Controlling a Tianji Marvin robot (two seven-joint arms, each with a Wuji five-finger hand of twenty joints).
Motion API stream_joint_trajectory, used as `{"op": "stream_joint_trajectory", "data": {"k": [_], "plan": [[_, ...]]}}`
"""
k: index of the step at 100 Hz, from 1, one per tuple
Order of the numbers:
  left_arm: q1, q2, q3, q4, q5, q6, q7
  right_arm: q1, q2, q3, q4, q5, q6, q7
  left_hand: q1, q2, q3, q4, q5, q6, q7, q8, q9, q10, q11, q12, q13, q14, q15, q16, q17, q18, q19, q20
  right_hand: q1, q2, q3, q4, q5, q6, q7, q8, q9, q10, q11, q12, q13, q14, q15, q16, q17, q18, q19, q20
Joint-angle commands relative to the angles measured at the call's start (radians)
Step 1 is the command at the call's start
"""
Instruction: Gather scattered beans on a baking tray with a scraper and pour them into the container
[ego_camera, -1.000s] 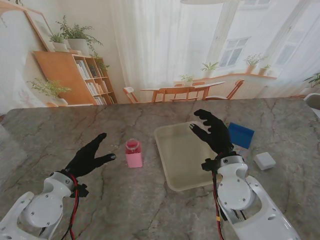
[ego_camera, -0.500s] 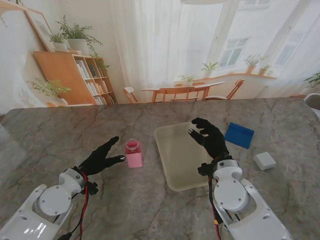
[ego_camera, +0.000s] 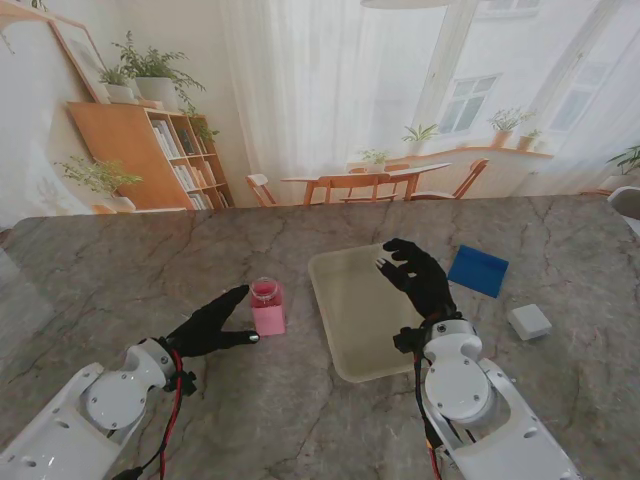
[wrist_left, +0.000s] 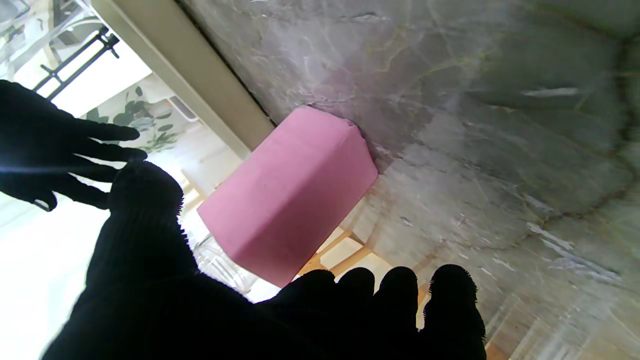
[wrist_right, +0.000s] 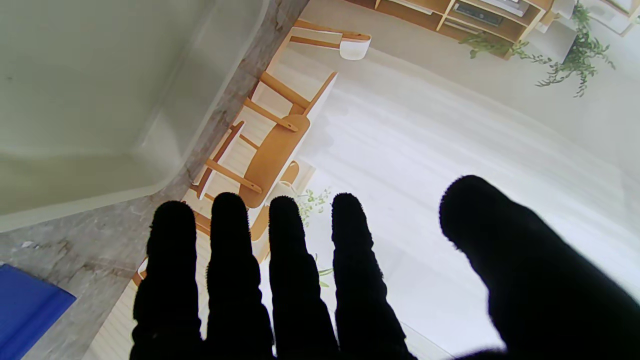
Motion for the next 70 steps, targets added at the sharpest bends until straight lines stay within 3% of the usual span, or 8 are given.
{"op": "stream_joint_trajectory", "data": {"k": [1, 32, 54, 57, 70], "plan": [[-0.027, -0.002, 0.018, 0.031, -0.018, -0.001, -0.004, 0.0, -0.006, -0.002, -0.001, 0.008, 0.004, 0.008, -0.003, -0.015, 0.016, 0.048, -0.018, 0.09, -0.028, -0.051, -0.029, -0.02, -0.023, -0.037, -0.032, 0.003, -0.027, -0.01, -0.02, -0.012, 0.015, -0.048, 0.0, 0.02, -0.016, -0.004, 0.012, -0.012, 0.009, 0.023, 0.009, -0.009, -0.016, 0.013, 0.006, -0.024, 0.013, 0.02, 0.008, -0.003, 0.003, 0.022], [-0.114, -0.018, 0.093, 0.154, -0.094, -0.058, 0.013, 0.0, -0.009, -0.004, -0.002, 0.013, 0.018, 0.002, -0.009, -0.024, 0.014, 0.048, -0.018, 0.066, -0.017, -0.061, -0.029, -0.034, -0.019, -0.04, -0.031, -0.006, -0.023, -0.002, -0.022, -0.028, 0.016, -0.067, 0.007, 0.025, -0.02, -0.002, 0.021, -0.008, 0.012, 0.024, 0.015, -0.009, -0.01, 0.019, 0.011, -0.026, 0.028, 0.026, 0.015, -0.003, 0.011, 0.031], [-0.154, -0.031, 0.129, 0.211, -0.159, -0.061, 0.012, 0.001, -0.011, -0.005, -0.003, 0.023, 0.026, -0.001, 0.001, -0.044, 0.019, 0.045, -0.021, 0.002, 0.002, -0.019, -0.026, -0.058, -0.015, -0.029, -0.026, -0.022, -0.018, 0.002, -0.017, -0.044, 0.014, -0.078, 0.009, 0.028, -0.023, -0.002, 0.025, -0.007, 0.014, 0.025, 0.021, -0.008, -0.005, 0.022, 0.015, -0.027, 0.038, 0.03, 0.021, -0.001, 0.019, 0.037], [-0.16, -0.034, 0.134, 0.219, -0.171, -0.06, 0.012, 0.001, -0.012, -0.005, -0.003, 0.024, 0.026, -0.001, 0.006, -0.05, 0.021, 0.044, -0.027, -0.004, 0.005, 0.028, -0.026, -0.062, -0.015, -0.014, -0.026, -0.024, -0.012, 0.007, -0.017, -0.045, 0.017, -0.083, 0.01, 0.028, -0.023, -0.001, 0.026, -0.006, 0.014, 0.025, 0.022, -0.008, -0.004, 0.023, 0.015, -0.027, 0.04, 0.03, 0.022, -0.001, 0.019, 0.037], [-0.182, -0.037, 0.156, 0.247, -0.188, -0.072, 0.008, 0.002, -0.012, -0.004, -0.002, 0.027, 0.03, -0.002, 0.021, -0.066, 0.028, 0.044, -0.029, -0.061, 0.01, 0.07, -0.024, -0.074, -0.008, 0.003, -0.02, -0.034, 0.0, 0.014, -0.014, -0.056, 0.033, -0.08, 0.012, 0.031, -0.026, -0.001, 0.028, -0.004, 0.015, 0.025, 0.025, -0.008, -0.001, 0.024, 0.016, -0.027, 0.045, 0.032, 0.025, -0.001, 0.023, 0.04]]}}
